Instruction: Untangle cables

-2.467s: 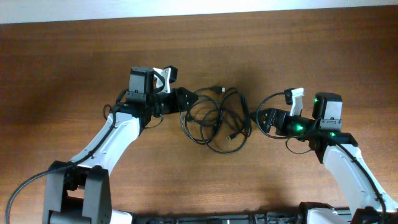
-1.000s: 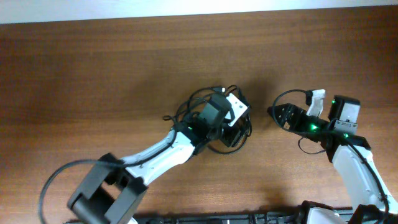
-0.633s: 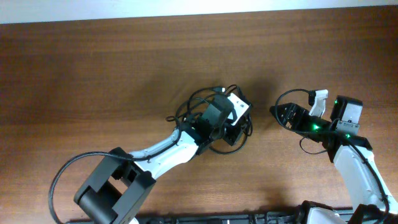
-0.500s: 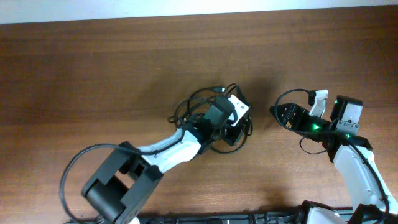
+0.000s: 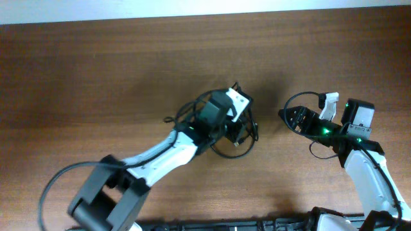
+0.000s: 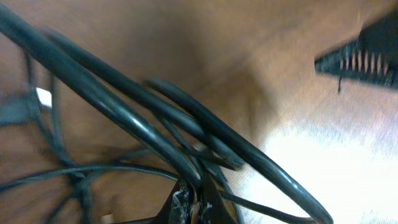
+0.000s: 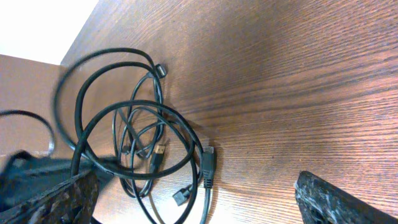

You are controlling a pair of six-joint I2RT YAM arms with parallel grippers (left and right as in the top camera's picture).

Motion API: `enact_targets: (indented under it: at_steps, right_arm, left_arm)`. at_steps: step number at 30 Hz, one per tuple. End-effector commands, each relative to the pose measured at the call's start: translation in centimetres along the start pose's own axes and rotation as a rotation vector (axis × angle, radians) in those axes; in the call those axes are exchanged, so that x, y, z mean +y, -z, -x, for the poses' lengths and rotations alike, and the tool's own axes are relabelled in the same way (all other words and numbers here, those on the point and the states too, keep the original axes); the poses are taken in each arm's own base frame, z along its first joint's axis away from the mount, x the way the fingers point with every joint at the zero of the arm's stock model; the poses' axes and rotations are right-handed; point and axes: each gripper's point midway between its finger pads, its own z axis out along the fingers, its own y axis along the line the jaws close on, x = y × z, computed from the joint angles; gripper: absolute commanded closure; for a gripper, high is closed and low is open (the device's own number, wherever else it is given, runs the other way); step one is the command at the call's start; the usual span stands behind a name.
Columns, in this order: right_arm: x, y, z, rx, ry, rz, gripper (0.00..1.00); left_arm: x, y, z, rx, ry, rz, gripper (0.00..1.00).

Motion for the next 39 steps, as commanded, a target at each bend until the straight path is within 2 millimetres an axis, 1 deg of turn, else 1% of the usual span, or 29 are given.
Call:
enact_targets:
  at_steps: [1, 3, 6, 9, 11, 13, 14, 17, 19, 22, 36, 38, 39]
  right_arm:
    - [-0.1, 0.1, 0.4, -0.011, -0.001, -0.006, 0.01]
    - [-0.1, 0.1, 0.4, -0.011, -0.001, -0.006, 0.01]
    - [-0.1, 0.1, 0.4, -0.011, -0.001, -0.006, 0.01]
    - [-0.1, 0.1, 0.4, -0.011, -0.001, -0.006, 0.01]
    - [-0.1, 0.1, 0.4, -0.011, -0.001, -0.006, 0.01]
    - [-0.1, 0.1, 0.4, -0.011, -0.001, -0.006, 0.01]
    - [-0.1, 0.1, 0.4, -0.011, -0.001, -0.006, 0.01]
    - [-0.1, 0.1, 0.4, -0.011, -0.001, -0.006, 0.01]
    - [-0.1, 0.1, 0.4, -0.011, -0.001, -0.006, 0.01]
    - [-0.1, 0.1, 0.4, -0.011, -0.001, -0.006, 0.01]
    - [-0.1, 0.1, 0.4, -0.011, -0.001, -0.006, 0.01]
    - [-0.1, 0.1, 0.4, -0.011, -0.001, -0.006, 0.01]
    - [-0.1, 0.1, 0.4, -0.011, -0.001, -0.006, 0.01]
  left_arm:
    - [1.5, 2.8, 2.5, -0.066, 0.028, 0.035, 1.0]
    - [1.7, 3.5, 2.6, -0.062, 0.035, 0.043, 1.0]
    - [1.6, 4.0, 2.2, -0.042, 0.041, 0.044, 1.0]
    - [0.8, 4.6, 2.3, -0.038, 0.04, 0.011, 1.0]
    - [0.5, 5.2, 2.9, -0.06, 0.024, 0.003, 1.0]
    - [0.6, 6.4, 4.0, -0.096, -0.015, 0.01, 1.0]
    - [0.8, 7.2, 4.7, -0.12, -0.038, 0.02, 1.0]
    - [1.9, 8.2, 5.8, -0.163, -0.054, 0.047, 1.0]
    - [2.5, 8.5, 6.1, -0.177, -0.048, 0.059, 1.0]
    - [2.9, 8.6, 6.3, -0.185, -0.044, 0.066, 1.0]
    - [3.0, 8.6, 6.0, -0.175, -0.04, 0.066, 1.0]
    - [3.0, 8.5, 6.0, -0.175, -0.012, 0.064, 1.0]
    - [3.0, 8.5, 6.0, -0.176, 0.036, 0.059, 1.0]
